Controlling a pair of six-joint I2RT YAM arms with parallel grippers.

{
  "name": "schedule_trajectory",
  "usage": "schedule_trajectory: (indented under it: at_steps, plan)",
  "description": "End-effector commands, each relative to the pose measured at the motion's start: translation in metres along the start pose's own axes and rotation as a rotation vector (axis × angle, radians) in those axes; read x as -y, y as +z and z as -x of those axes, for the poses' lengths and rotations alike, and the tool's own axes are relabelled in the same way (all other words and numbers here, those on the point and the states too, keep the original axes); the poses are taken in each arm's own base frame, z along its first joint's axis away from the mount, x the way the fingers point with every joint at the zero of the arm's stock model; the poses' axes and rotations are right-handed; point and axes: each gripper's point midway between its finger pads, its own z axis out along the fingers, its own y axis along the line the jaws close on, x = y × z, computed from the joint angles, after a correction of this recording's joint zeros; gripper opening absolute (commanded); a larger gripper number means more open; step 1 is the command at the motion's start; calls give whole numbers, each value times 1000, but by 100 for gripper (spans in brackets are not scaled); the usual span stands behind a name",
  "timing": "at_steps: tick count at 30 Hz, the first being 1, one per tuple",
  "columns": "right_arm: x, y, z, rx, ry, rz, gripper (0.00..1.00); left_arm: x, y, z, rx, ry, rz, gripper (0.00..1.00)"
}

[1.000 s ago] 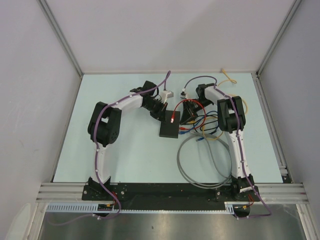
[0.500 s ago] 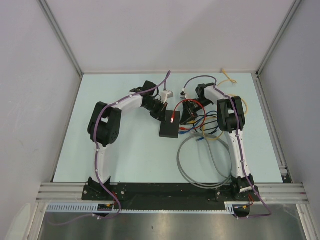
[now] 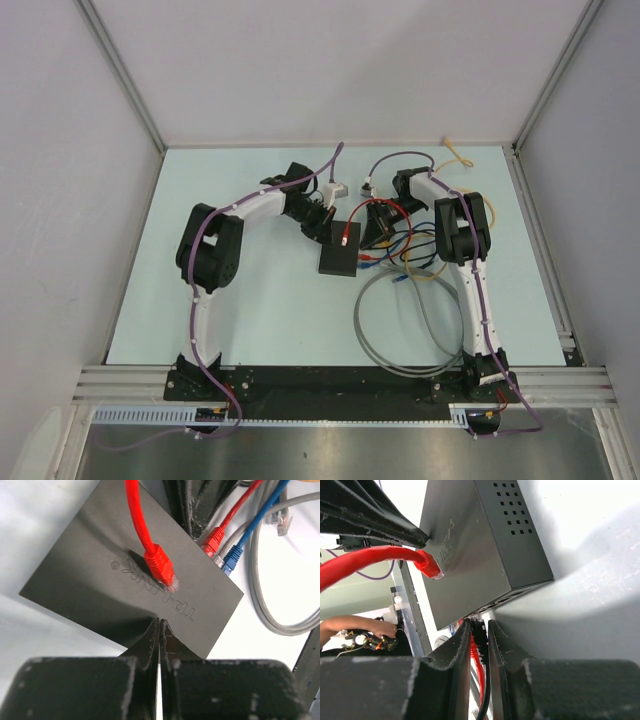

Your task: Pull the plug from the switch port

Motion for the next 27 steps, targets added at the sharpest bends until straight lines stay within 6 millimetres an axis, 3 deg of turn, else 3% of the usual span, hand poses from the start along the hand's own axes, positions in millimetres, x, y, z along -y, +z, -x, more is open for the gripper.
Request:
schedule_trajectory:
  at_steps: [1,7,16,20,27]
  plan:
    - [42,11,-14,-81,-8,-163,0,7,1,-1,-1,35,-47,0]
    - [42,16,-7,-128,-9,-344,0,-5,10,-10,-38,5,0,0]
    - [63,5,-36,-217,24,-401,0,-9,14,-14,-49,-1,12,0]
    - [62,-3,-30,-187,3,-370,0,-11,16,-15,-51,-5,15,0]
    - [59,4,-12,-166,-70,-330,0,-11,17,-15,-52,-2,18,0]
